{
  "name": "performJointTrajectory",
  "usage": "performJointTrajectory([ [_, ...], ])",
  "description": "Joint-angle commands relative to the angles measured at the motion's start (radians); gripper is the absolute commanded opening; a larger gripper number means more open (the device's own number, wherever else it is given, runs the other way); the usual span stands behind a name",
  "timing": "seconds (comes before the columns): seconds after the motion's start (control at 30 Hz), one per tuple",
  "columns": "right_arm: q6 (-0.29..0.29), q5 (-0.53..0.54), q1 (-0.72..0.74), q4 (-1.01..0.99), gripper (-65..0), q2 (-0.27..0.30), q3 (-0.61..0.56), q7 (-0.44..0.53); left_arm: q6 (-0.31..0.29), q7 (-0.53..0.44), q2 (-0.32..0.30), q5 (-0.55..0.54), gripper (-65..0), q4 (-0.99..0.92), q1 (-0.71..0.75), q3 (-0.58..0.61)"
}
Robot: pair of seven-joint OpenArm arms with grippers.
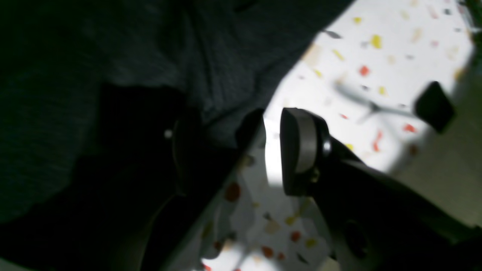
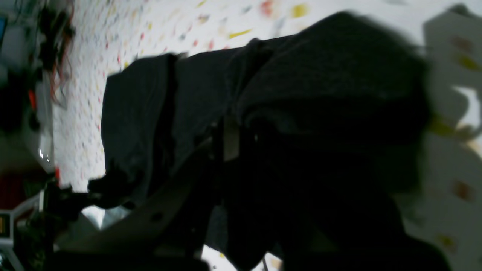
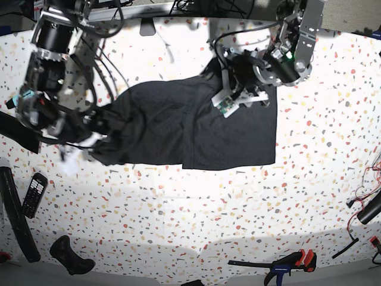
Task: Fold the T-shirt properly
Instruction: 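Fold the gripped end over onto the folded stack with the right gripper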
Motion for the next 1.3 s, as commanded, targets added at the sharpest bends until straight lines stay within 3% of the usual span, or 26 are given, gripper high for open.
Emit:
performJointTrajectory([
  [0.0,0.005,0.034,0.034,0.017,-65.0,0.006,-0.036,0.012,0.001,-0.001,0.000,-0.035,-33.0,0.018,-0.010,-0.001],
  [0.13,0.005,0.083,0.091,0.017,-65.0,-0.039,-0.176,0.012,0.001,0.053,0.000,-0.133,-33.0,0.018,-0.010,-0.001],
  [0.33,0.005,0.054,0.177,0.017,-65.0,-0.206,-0.299,0.012,0.000,0.058,0.000,-0.155,-33.0,0.018,-0.009,-0.001],
  [0.43,0.005,-0.003,0.198,0.016,-65.0,-0.298,-0.338,0.012,0.000,0.064,0.000,-0.156,-33.0,0.018,-0.009,-0.001],
  [0.57,0.005,-0.223,0.203,0.016,-65.0,-0.415,-0.351,0.061,0.000,0.085,0.001,-0.156,-33.0,0.018,-0.005,0.000],
  [0.63,0.005,-0.307,0.201,0.015,-65.0,-0.423,-0.351,0.066,0.000,0.101,0.000,-0.171,-33.0,0.018,0.003,0.000],
  [0.8,0.005,-0.301,0.195,0.011,-65.0,-0.423,-0.395,0.076,-0.004,0.147,0.000,-0.234,-33.0,0.019,0.048,0.000],
  [0.9,0.005,-0.300,0.195,0.011,-65.0,-0.423,-0.422,0.075,-0.049,0.158,-0.008,-0.186,-33.0,0.035,0.080,-0.001],
  [1.03,0.005,-0.298,0.195,0.011,-65.0,-0.423,-0.469,0.076,-0.047,0.094,-0.042,-0.090,-33.0,0.122,0.131,-0.001],
  [1.2,0.005,-0.240,0.196,0.011,-65.0,-0.423,-0.525,0.059,-0.024,0.096,-0.089,-0.080,-33.0,0.282,0.199,-0.001],
  [1.23,0.005,-0.227,0.196,0.011,-63.7,-0.423,-0.536,0.056,-0.021,0.096,-0.096,-0.080,-33.0,0.303,0.211,-0.001],
  [1.27,0.005,-0.213,0.195,0.011,-55.6,-0.423,-0.547,0.057,-0.021,0.096,-0.103,-0.080,-33.0,0.320,0.223,-0.001],
])
